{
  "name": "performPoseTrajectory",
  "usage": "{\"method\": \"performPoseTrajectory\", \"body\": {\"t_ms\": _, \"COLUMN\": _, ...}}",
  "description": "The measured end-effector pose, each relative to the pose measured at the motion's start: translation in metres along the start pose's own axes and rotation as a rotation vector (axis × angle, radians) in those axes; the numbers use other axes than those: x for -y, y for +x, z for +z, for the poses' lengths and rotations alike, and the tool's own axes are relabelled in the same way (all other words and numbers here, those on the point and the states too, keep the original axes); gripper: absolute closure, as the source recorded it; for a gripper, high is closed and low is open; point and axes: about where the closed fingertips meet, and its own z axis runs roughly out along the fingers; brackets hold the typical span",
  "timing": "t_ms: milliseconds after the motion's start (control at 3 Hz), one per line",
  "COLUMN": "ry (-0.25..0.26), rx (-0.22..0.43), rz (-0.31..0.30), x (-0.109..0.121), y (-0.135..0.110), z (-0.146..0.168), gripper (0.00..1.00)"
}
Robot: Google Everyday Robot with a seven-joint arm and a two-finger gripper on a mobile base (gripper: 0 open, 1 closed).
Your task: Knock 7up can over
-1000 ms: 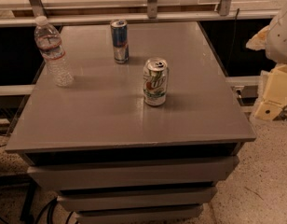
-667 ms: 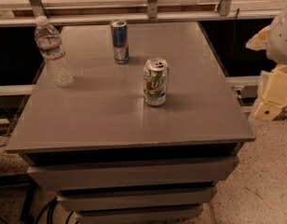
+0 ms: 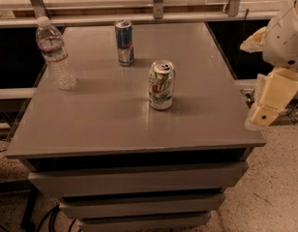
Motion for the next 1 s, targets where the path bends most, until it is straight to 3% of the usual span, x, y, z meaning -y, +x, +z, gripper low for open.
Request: {"method": "performPoseTrajectory", "body": {"t_ms": 1000, "ry": -0.037, "rx": 0.059, "rz": -0.112, "x": -0.015, "y": -0.055, "z": 0.027, "gripper": 0.0}}
